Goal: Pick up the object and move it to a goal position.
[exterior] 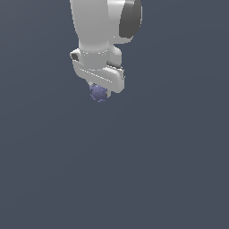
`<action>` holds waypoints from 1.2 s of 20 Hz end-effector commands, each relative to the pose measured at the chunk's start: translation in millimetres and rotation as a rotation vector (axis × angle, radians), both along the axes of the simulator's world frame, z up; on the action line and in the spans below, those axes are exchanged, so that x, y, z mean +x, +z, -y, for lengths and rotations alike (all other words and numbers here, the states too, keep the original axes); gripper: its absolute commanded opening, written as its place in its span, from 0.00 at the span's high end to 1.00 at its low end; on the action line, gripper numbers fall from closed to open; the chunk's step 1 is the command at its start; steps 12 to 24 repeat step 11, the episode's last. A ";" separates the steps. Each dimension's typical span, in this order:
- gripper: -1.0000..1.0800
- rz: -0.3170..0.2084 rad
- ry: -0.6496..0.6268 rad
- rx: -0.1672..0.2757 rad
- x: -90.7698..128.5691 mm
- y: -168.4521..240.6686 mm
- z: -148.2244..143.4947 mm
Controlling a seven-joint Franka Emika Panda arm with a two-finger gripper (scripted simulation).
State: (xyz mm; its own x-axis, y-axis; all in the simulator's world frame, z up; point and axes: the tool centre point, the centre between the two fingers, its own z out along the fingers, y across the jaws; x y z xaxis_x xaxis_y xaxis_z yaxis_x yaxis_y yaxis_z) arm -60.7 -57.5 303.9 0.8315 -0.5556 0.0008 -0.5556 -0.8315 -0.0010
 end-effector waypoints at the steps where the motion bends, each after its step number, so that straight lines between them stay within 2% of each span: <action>1: 1.00 -0.001 0.000 0.000 -4.5 16.3 1.7; 8: 1.00 -0.001 0.001 -0.001 -9.2 40.2 3.7; 24: 1.00 -0.001 0.001 -0.001 -9.0 42.1 4.0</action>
